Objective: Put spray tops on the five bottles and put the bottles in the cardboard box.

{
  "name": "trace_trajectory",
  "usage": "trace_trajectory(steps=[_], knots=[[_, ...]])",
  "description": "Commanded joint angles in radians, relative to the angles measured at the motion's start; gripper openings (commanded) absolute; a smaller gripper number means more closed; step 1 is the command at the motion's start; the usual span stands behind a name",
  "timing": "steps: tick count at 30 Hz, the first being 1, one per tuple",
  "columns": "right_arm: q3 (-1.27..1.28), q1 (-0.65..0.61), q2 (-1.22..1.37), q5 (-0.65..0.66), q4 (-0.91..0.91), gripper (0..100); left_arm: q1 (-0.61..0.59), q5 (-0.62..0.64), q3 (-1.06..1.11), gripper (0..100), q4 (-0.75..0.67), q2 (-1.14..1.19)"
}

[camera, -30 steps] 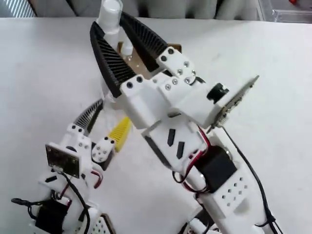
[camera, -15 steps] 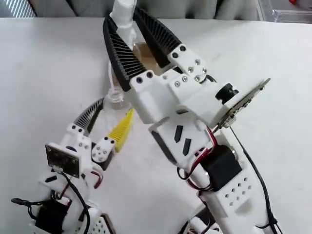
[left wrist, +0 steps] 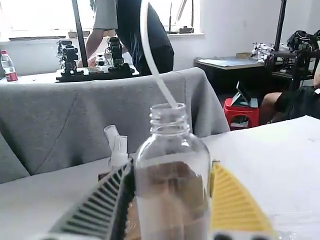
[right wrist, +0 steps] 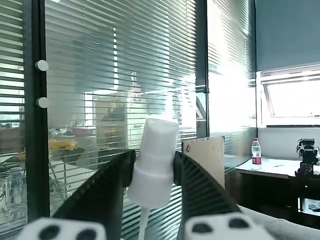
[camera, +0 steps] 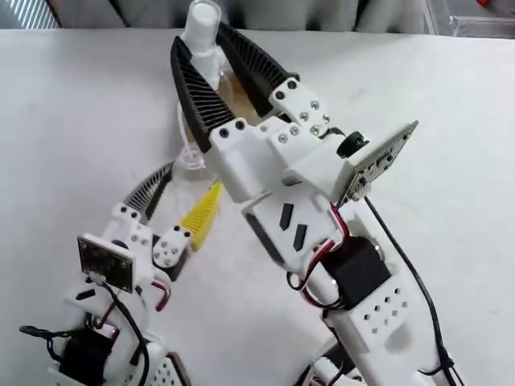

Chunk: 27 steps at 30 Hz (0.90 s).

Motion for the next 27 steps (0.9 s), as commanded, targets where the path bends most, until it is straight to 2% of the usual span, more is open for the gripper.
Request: trace_trajectory(steps=[1,27], knots=[[-0.015,0.005,-0.016,0.017,-0.015,1.5,0.001,-0.002,-0.014,2,0.003,-0.012],[-0.031,0.047,-0.016,0.018,-0.042,1.5,0.001,-0.002,-0.012,2,0.003,-0.012]])
